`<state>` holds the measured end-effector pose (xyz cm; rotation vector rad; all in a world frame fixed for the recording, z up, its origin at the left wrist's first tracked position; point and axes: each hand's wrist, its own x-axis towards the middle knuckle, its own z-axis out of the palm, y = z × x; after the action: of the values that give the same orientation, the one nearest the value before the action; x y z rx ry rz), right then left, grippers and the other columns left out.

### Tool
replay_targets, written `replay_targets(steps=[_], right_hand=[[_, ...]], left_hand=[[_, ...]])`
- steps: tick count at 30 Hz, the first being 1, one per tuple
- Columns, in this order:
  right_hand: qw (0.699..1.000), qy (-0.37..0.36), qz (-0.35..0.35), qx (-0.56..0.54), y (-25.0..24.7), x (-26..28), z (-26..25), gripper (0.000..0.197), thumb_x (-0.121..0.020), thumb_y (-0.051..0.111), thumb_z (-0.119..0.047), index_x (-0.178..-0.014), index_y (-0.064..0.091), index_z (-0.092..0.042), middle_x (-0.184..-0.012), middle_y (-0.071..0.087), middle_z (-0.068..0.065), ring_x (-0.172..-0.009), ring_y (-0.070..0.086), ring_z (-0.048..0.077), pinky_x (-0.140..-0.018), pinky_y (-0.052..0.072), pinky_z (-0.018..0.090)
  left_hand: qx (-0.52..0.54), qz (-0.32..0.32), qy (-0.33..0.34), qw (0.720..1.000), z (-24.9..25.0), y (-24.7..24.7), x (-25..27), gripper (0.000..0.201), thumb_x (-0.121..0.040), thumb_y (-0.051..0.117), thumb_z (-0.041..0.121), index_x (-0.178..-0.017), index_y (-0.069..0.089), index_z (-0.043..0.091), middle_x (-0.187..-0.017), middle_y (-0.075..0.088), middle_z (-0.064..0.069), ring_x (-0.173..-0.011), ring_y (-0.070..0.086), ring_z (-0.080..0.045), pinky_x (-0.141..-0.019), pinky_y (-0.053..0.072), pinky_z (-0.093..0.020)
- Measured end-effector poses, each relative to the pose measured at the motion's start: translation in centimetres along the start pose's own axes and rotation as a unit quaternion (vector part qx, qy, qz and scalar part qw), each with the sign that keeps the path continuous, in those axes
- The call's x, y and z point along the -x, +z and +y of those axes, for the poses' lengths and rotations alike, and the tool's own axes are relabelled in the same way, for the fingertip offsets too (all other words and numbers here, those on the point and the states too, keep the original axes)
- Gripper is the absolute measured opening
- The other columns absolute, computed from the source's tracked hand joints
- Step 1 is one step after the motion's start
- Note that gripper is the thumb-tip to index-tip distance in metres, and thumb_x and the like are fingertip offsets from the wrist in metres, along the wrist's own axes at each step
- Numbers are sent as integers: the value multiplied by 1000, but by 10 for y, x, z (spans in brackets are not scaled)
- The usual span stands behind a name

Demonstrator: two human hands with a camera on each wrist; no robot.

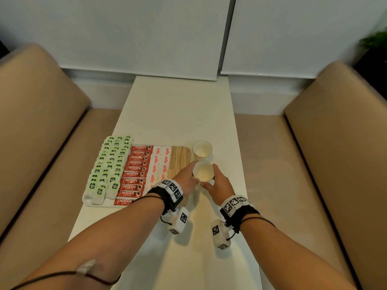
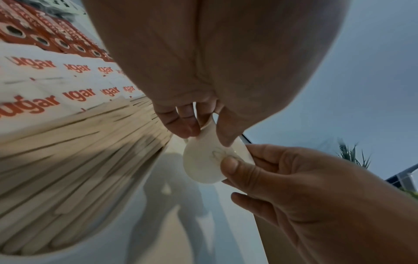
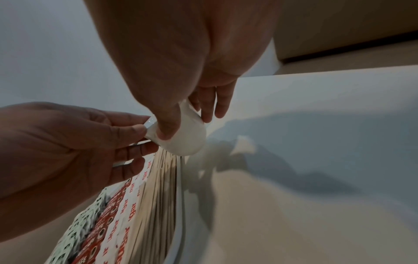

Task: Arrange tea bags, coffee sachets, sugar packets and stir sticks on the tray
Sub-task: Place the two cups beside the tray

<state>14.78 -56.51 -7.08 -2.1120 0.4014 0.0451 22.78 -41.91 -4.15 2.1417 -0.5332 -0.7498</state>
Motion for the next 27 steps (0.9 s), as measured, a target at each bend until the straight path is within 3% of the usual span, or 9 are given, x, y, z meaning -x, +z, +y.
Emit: replay_targets(steps=[5, 10, 14, 20, 24, 27], right_hand=[[1000, 19, -14, 10, 1, -9, 5, 53, -91, 73, -18, -135, 43, -22, -115, 65, -2, -104, 61, 20, -78, 44, 28], [1000, 13, -21, 11, 3, -13, 9, 56, -91, 73, -17, -137, 42, -23, -113, 62, -5, -100, 59, 15, -67, 40, 12], [1000, 7, -12, -3, 4, -16, 9, 57, -90, 73, -15, -138, 44, -23, -114, 64, -4, -102, 60, 16, -77, 43, 24], [1000, 6, -11, -3, 4, -24, 10, 57, -89, 74, -14, -138, 44, -24, -117, 65, -4, -106, 60, 16, -79, 43, 23], [1000, 3, -15, 6, 3, -28, 10, 56, -90, 73, -14, -137, 44, -23, -116, 65, -2, -104, 61, 18, -71, 44, 17], [1000, 2, -16, 5, 3, -30, 11, 55, -90, 72, -14, -136, 44, -24, -115, 65, -2, -104, 62, 19, -78, 46, 26]], left_hand=[[2, 1, -2, 1000, -6, 4, -8, 52, -97, 54, 8, -144, 40, 26, -122, 60, -1, -112, 57, -20, -97, 47, -34], [-3, -4, -6, 1000, -13, 6, -13, 49, -97, 54, 9, -140, 43, 26, -120, 61, -1, -111, 59, -21, -99, 50, -41], [13, -3, -7, 1000, -15, 6, -17, 51, -97, 54, 7, -141, 42, 28, -122, 60, 0, -113, 57, -20, -101, 49, -42], [24, 10, -7, 1000, -15, 5, -24, 54, -97, 53, 5, -145, 40, 27, -129, 58, -1, -118, 54, -20, -104, 47, -39], [23, 6, -5, 1000, -16, 4, -27, 54, -97, 54, 6, -144, 40, 28, -129, 58, 0, -120, 55, -21, -105, 47, -43], [24, 4, -10, 1000, -17, 3, -28, 55, -97, 55, 7, -145, 39, 28, -131, 57, -1, -121, 54, -22, -106, 47, -45]])
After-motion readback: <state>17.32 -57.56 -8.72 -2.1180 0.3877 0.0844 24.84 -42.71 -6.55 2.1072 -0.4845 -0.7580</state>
